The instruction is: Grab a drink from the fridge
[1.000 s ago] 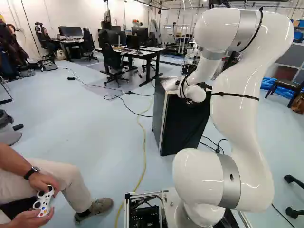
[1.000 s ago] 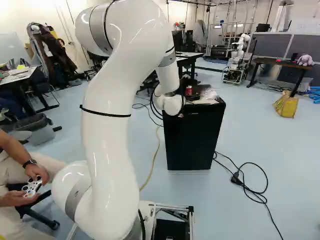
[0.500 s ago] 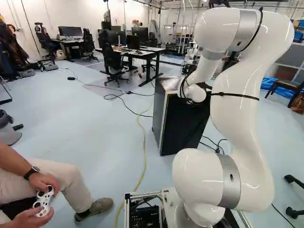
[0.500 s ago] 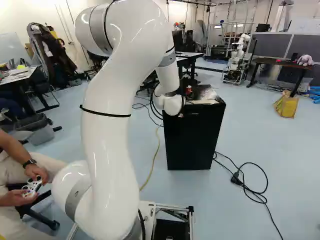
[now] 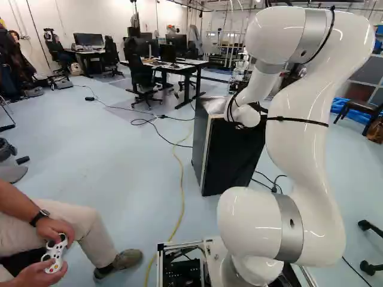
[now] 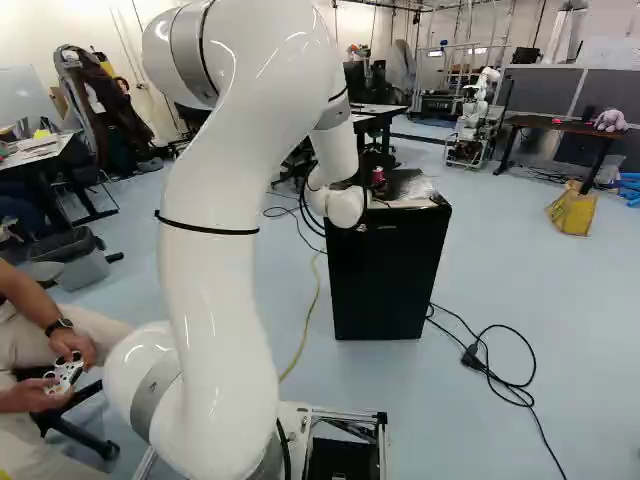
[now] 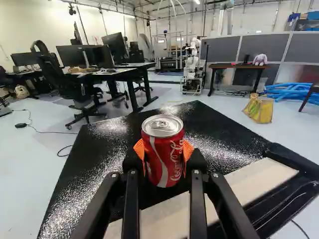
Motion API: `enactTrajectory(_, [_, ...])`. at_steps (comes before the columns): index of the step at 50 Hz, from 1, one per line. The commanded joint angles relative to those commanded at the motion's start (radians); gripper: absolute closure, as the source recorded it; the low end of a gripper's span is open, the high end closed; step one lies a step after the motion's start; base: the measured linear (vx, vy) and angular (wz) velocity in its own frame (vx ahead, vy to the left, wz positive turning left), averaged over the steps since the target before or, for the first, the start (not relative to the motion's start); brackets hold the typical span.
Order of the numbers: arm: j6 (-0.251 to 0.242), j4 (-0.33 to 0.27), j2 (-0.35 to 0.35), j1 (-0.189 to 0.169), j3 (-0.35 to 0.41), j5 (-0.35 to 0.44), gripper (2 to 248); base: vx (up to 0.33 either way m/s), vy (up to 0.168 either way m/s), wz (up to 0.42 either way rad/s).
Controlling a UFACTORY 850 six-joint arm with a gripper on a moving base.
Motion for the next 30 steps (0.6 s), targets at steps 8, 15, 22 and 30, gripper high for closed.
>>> enactTrajectory(8, [0.000,0.000,0.016,0.000,0.001,0.000,157,0.000,0.000,0.000])
enactTrajectory(15, [0.000,0.000,0.029,0.000,0.001,0.000,157,0.000,0.000,0.000])
enactTrajectory(22, [0.000,0.000,0.032,0.000,0.001,0.000,157,0.000,0.000,0.000])
enactTrajectory(30, [-0.001,0.001,0.036,0.002,0.006,-0.001,157,0.000,0.000,0.000])
